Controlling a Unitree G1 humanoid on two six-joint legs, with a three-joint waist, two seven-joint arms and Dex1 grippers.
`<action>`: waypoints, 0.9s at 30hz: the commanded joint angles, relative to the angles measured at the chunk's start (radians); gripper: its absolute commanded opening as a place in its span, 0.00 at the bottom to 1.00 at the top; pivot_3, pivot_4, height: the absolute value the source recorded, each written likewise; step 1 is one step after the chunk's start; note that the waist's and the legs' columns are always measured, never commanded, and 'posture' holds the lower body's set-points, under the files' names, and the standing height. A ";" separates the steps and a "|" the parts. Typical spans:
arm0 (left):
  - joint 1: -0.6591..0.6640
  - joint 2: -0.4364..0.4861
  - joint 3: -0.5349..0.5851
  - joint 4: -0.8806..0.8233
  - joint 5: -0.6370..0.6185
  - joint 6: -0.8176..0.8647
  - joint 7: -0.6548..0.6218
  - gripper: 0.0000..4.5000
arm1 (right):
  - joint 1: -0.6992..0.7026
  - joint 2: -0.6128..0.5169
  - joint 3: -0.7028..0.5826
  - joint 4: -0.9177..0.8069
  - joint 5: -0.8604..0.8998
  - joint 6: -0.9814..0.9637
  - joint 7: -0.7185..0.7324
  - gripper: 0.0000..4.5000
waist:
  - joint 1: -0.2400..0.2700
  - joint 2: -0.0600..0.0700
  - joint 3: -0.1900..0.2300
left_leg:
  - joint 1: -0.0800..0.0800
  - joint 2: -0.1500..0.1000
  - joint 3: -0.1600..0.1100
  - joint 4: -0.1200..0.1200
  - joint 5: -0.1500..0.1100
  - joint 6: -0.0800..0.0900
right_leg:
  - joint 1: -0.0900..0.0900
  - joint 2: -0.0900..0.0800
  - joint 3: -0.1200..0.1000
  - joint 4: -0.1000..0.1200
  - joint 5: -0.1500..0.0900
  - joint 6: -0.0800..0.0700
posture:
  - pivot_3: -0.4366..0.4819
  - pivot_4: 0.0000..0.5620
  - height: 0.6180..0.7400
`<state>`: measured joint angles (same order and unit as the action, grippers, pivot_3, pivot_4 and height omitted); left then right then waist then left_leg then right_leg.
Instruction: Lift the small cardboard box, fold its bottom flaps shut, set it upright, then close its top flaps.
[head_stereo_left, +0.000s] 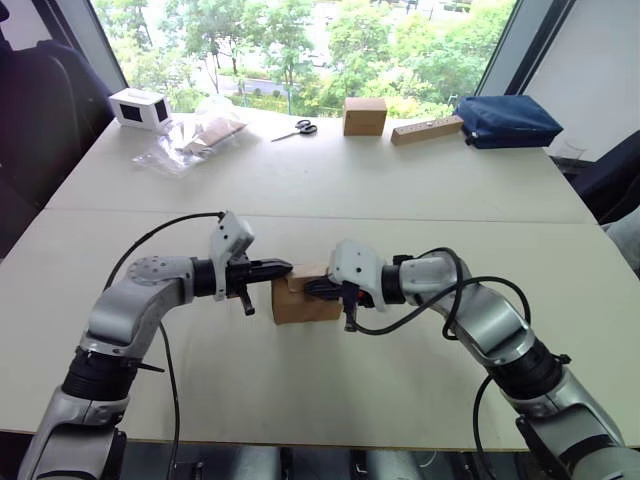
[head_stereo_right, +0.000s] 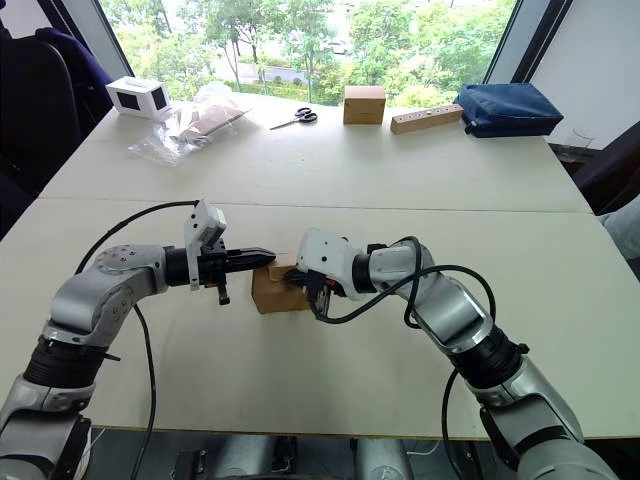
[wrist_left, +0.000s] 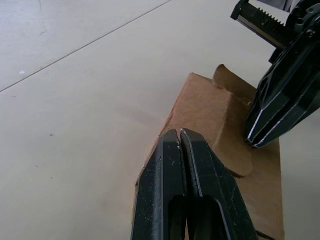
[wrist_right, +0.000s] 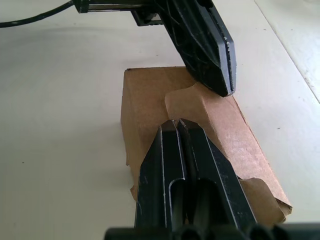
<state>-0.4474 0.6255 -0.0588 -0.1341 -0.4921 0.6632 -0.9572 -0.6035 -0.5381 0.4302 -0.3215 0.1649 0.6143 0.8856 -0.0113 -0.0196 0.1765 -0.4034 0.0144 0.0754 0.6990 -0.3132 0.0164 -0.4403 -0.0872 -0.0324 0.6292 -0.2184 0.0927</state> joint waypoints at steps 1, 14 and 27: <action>-0.004 -0.002 0.025 -0.032 -0.021 0.006 0.004 0.01 | -0.022 0.007 0.006 0.028 -0.047 -0.026 -0.020 0.00 | 0.000 0.000 0.000 | 0.000 0.000 0.000 0.000 0.000 0.000 | 0.000 0.000 0.000 0.000 0.000 0.000 | 0.48 0.27 1.00; -0.016 -0.017 0.030 -0.022 -0.024 0.012 0.028 0.01 | -0.017 0.048 -0.054 -0.010 0.018 0.002 0.007 0.00 | 0.000 0.000 0.000 | 0.000 0.000 0.000 0.000 0.000 0.000 | 0.000 0.000 0.000 0.000 0.000 0.000 | 0.48 0.27 1.00; -0.036 -0.039 0.040 -0.016 -0.045 0.035 0.043 0.01 | 0.005 0.033 -0.033 -0.061 0.032 0.012 0.023 0.00 | -0.001 0.000 0.000 | 0.000 0.000 0.000 0.000 0.000 0.000 | 0.000 0.000 0.000 0.000 0.000 0.000 | 0.48 0.27 1.00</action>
<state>-0.4783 0.5850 -0.0349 -0.1170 -0.5153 0.6931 -0.9091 -0.5904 -0.5044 0.3908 -0.3708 0.2186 0.6474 0.9252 -0.0118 -0.0196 0.1765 -0.4035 0.0144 0.0753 0.6991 -0.3131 0.0164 -0.4403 -0.0870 -0.0324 0.6293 -0.2184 0.0927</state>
